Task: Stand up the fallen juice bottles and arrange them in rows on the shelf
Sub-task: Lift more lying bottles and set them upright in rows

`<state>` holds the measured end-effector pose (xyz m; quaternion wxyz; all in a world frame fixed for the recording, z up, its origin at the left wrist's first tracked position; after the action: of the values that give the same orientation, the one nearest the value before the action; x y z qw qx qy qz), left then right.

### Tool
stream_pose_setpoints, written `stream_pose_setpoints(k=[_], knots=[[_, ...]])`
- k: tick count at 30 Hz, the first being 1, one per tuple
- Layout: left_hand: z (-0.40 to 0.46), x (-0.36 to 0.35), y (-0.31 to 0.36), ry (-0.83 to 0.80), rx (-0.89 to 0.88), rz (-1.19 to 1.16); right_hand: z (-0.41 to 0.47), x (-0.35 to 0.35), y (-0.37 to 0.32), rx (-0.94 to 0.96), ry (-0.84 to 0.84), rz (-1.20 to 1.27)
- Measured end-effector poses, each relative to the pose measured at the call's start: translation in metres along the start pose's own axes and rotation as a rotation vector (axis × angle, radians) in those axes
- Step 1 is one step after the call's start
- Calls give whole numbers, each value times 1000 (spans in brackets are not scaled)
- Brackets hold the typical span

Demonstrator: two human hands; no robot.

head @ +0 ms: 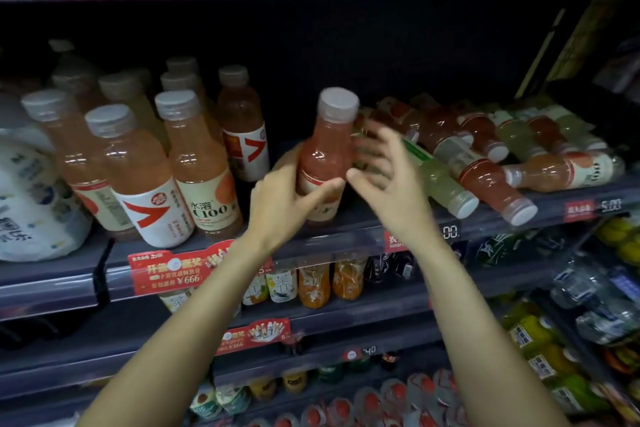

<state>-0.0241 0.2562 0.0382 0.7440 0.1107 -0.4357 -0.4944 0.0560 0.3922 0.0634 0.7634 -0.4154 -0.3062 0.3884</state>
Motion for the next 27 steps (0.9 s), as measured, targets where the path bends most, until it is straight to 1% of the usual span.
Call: stream_pose_setpoints(k=[2,4,6,9,11,13,16,19,22,24,27], knots=[[1,6,-11,-22,127,-90,-2,-21,23,-72,-138,-20],[3,11,-17,-42,196,-153,-8,-38,42,-112,-216,-50],[5,21,-15,-34,175,-117,-10,-51,52,-101,-205,-116],[1,44,-8,73,105,-43,-4,-62,54,-68,-133,-140],[-8,56,-7,118,111,-102,1,-72,54,-68,-152,-116],[-17,61,-9,115,109,-150,4,-81,56,-74,-193,-110],[-27,64,-15,114,80,-121,7,-98,60,-90,-223,-82],[-33,60,-25,135,135,-124,13,-112,59,-58,-207,-112],[-36,48,-26,140,231,-200,17,-115,57,27,-124,-166],[-37,41,-23,143,258,-239,19,-115,57,64,-83,-204],[-36,36,-20,166,245,-242,21,-113,53,25,-151,-186]])
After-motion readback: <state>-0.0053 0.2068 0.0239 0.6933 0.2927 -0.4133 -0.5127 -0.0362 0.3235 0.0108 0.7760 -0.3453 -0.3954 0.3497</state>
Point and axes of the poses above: each hand's wrist, its own z-axis towards the middle knuckle, its own x-axis out of the back of the hand, y = z × x, the point moved 7 cm from there along z, towards the middle knuckle, and after that the axes turned 9 degrees about y, right-handed, at the moved point
